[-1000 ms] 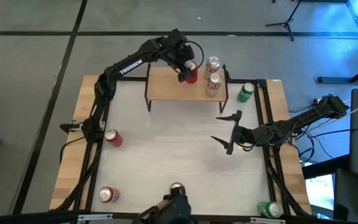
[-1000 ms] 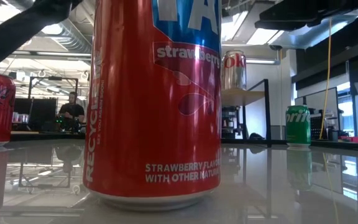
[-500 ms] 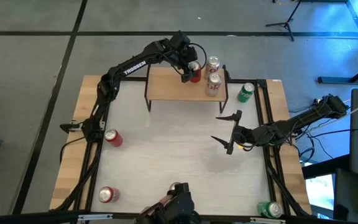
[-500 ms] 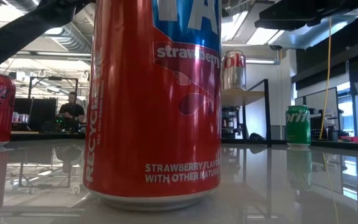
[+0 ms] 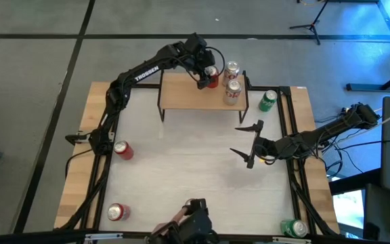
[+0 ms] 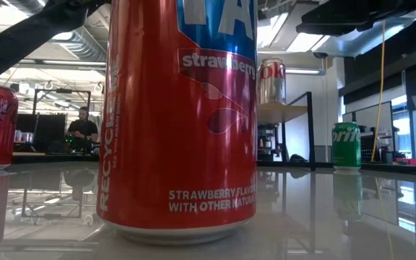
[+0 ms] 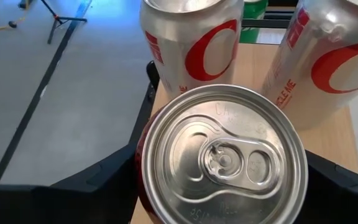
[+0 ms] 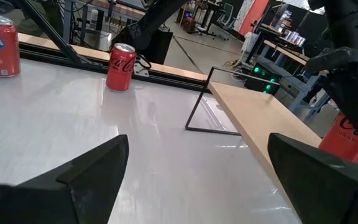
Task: Place canned beverage on shelf
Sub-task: Put the right red black soda can on the shelf, then put the red black soda can on the shelf aligned with the other red black soda can
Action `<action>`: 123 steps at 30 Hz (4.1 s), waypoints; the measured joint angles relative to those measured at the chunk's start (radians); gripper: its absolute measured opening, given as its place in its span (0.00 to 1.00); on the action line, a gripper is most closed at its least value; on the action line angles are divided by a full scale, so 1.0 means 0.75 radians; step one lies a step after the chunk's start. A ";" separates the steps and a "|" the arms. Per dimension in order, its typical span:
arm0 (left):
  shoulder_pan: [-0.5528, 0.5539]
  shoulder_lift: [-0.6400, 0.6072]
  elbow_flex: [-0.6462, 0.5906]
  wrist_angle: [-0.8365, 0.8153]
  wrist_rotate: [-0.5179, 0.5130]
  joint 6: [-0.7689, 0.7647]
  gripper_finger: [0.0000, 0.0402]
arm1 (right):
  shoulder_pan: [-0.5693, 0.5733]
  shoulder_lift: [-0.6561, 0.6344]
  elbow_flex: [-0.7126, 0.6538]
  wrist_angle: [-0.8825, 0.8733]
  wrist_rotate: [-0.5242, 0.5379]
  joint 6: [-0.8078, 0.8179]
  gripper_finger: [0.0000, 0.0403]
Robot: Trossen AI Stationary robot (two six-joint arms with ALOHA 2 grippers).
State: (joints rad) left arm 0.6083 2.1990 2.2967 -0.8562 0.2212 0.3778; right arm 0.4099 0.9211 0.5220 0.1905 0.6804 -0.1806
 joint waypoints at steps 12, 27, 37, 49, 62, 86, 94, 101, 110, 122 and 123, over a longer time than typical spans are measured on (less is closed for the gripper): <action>-0.012 0.003 -0.002 0.021 -0.028 -0.009 0.85 | 0.000 0.000 0.000 0.000 0.000 0.006 0.95; -0.029 0.001 -0.001 0.067 -0.071 -0.011 0.85 | 0.000 0.000 0.000 -0.002 -0.001 0.006 0.95; -0.081 -0.052 0.077 0.027 -0.273 0.023 0.84 | 0.000 0.000 0.000 -0.011 -0.001 0.006 0.95; -0.144 -0.248 0.080 -0.042 -0.267 -0.037 0.84 | 0.000 0.000 0.000 -0.010 -0.001 0.006 0.95; -0.366 -0.469 0.080 -0.611 -0.448 -0.255 0.84 | 0.000 0.000 0.000 -0.010 -0.001 -0.005 0.95; -0.981 -0.634 0.078 -0.954 -0.719 -0.798 0.84 | 0.003 -0.001 0.001 0.022 -0.026 0.023 0.95; -1.135 -0.723 0.008 -0.952 -0.859 -0.952 0.84 | 0.003 -0.001 0.001 0.023 -0.026 0.025 0.95; -1.235 -0.926 -0.321 -0.949 -0.981 -1.163 0.84 | 0.003 0.000 0.001 0.027 -0.026 0.025 0.95; -1.326 -1.138 -0.731 -0.898 -0.986 -1.421 0.84 | 0.003 -0.001 0.001 0.036 -0.025 0.025 0.95; -1.340 -1.142 -0.991 -0.689 -0.807 -1.506 0.84 | 0.003 0.000 0.001 0.063 -0.025 0.025 0.95; -1.340 -1.142 -1.011 -0.647 -0.809 -1.505 0.84 | 0.003 -0.001 0.001 0.063 -0.025 0.025 0.95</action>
State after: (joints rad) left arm -0.3965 1.3426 1.5388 -1.3416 -0.3857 -0.7507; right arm 0.4118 0.9207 0.5224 0.2379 0.6613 -0.1619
